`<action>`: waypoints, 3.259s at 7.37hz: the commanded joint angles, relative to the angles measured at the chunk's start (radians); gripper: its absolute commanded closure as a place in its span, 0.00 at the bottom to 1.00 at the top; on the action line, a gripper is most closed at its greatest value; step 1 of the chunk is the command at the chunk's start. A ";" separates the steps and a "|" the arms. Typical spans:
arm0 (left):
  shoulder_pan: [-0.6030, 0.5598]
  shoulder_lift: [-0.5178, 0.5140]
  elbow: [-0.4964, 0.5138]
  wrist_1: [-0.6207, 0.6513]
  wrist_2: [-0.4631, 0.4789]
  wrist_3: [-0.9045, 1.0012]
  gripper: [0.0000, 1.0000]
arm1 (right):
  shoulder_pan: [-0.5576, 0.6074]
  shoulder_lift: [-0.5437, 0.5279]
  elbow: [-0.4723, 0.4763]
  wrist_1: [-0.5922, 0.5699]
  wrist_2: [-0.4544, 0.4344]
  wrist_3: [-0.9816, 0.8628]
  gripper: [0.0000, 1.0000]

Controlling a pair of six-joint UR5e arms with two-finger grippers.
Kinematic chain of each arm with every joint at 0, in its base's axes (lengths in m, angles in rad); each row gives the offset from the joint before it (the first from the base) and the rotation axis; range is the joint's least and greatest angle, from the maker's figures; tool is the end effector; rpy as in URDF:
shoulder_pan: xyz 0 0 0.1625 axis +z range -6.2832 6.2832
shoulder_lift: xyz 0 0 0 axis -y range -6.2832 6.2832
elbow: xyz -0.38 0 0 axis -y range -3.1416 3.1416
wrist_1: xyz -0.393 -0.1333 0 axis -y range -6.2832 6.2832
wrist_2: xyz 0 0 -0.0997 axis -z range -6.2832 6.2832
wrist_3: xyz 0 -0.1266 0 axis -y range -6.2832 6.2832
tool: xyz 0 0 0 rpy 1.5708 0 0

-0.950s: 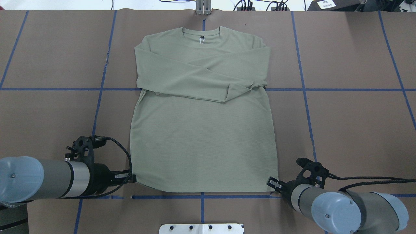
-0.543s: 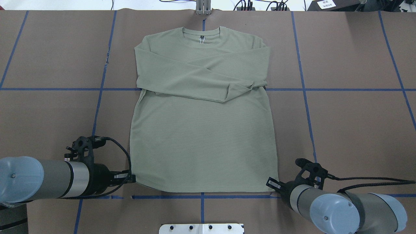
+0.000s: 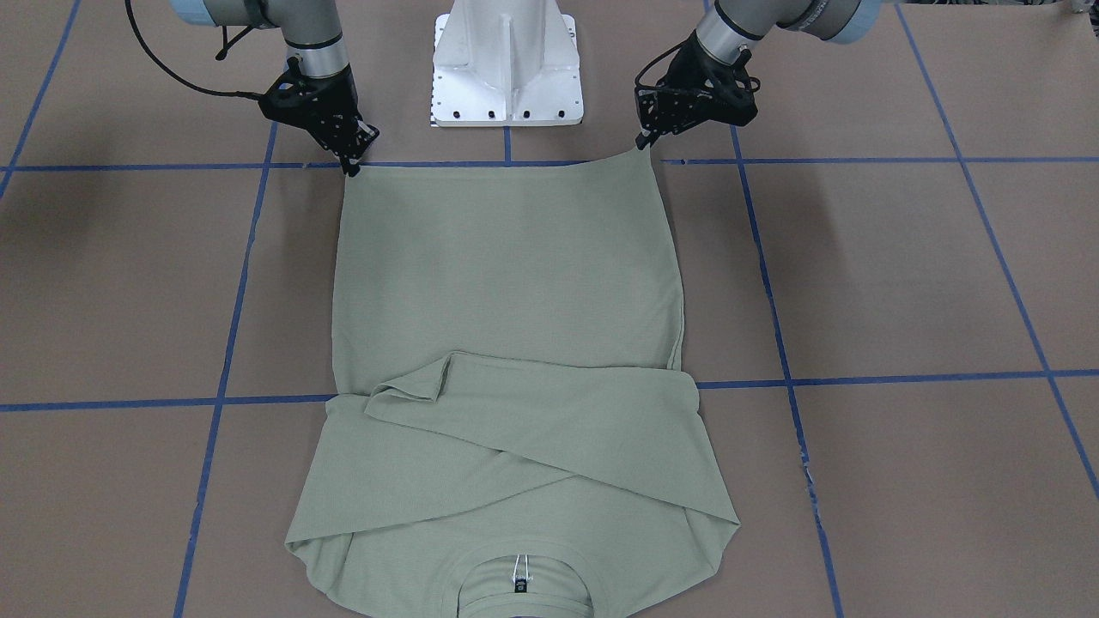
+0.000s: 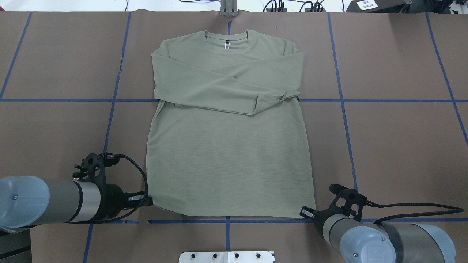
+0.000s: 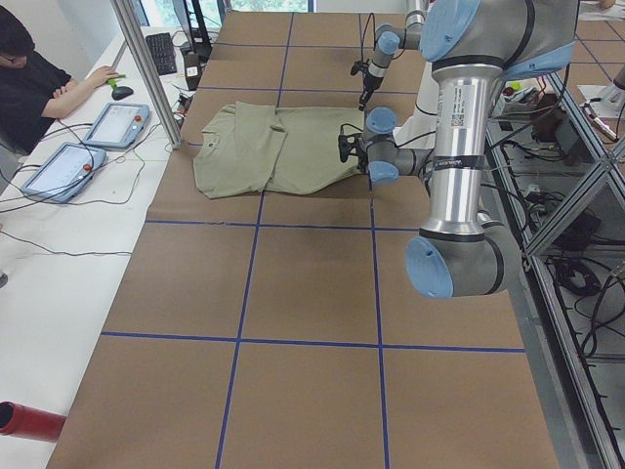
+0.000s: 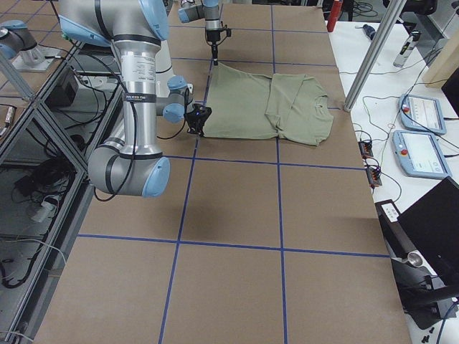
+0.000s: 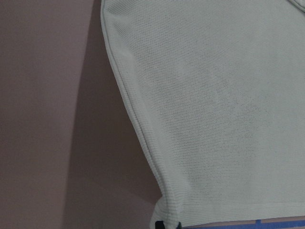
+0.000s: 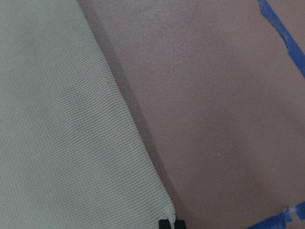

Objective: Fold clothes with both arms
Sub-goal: 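Lift the hem with both grippers and fold it toward the collar, then release the hem onto the collar and raise both grippers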

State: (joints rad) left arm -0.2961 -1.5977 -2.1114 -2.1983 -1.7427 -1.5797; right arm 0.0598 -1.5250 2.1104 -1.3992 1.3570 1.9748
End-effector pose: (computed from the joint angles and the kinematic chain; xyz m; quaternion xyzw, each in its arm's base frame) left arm 0.4402 -0.2510 0.2841 0.0100 0.5649 -0.0774 0.8215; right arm -0.4919 -0.1899 0.3464 0.0348 -0.3790 0.2507 0.8901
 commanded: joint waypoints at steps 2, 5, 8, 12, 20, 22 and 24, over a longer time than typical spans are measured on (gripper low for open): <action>-0.012 -0.002 -0.106 0.123 -0.067 0.012 1.00 | 0.044 0.078 0.217 -0.315 0.115 -0.005 1.00; -0.023 -0.011 -0.454 0.471 -0.167 0.010 1.00 | 0.031 0.171 0.527 -0.660 0.224 -0.004 1.00; -0.056 -0.106 -0.509 0.632 -0.258 0.012 1.00 | 0.135 0.368 0.577 -0.903 0.363 -0.011 1.00; -0.329 -0.350 -0.081 0.628 -0.253 0.278 1.00 | 0.418 0.382 0.285 -0.748 0.329 -0.388 1.00; -0.471 -0.573 0.626 0.266 -0.081 0.480 1.00 | 0.661 0.590 -0.511 -0.166 0.324 -0.553 1.00; -0.471 -0.571 0.744 0.169 -0.054 0.514 1.00 | 0.696 0.612 -0.678 -0.013 0.326 -0.583 1.00; -0.471 -0.570 0.768 0.140 -0.054 0.515 1.00 | 0.698 0.647 -0.754 0.006 0.326 -0.588 1.00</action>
State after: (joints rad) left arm -0.7670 -2.1678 -1.3637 -2.0371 -1.7991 -1.0680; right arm 0.7542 -0.9001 1.4123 -1.4156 1.6828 1.3918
